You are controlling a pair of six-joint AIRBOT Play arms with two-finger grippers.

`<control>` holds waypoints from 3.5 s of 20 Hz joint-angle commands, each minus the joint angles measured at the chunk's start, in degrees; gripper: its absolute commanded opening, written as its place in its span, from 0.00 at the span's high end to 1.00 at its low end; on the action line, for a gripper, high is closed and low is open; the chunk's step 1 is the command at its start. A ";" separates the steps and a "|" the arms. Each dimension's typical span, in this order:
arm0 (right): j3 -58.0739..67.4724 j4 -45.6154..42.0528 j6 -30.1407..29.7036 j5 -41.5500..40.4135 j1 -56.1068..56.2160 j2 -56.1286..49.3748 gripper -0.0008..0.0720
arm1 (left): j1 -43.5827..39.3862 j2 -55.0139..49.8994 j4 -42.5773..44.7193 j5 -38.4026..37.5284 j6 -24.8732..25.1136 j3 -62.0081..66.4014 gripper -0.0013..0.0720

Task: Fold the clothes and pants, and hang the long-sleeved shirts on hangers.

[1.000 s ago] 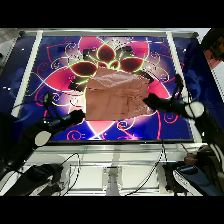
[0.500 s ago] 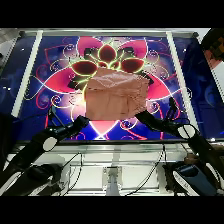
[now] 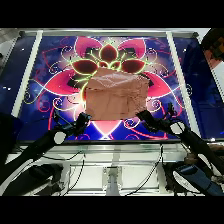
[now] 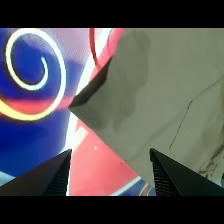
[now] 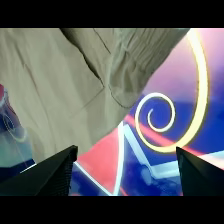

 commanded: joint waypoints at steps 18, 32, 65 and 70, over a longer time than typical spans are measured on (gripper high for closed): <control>0.63 5.27 3.21 -11.76 0.04 -6.16 0.05 | 0.00 -10.54 -5.99 12.92 -5.38 0.87 0.92; 3.74 7.02 3.21 -19.21 0.04 -14.03 0.42 | 0.02 -10.51 -5.99 13.05 -5.35 2.71 0.97; 24.52 -19.41 15.96 3.56 -6.32 11.69 0.95 | 3.65 8.55 30.10 22.21 7.76 22.88 0.97; 40.15 -19.19 11.69 -4.63 -6.27 -4.09 0.95 | 4.31 -4.31 33.20 22.14 7.76 42.93 0.97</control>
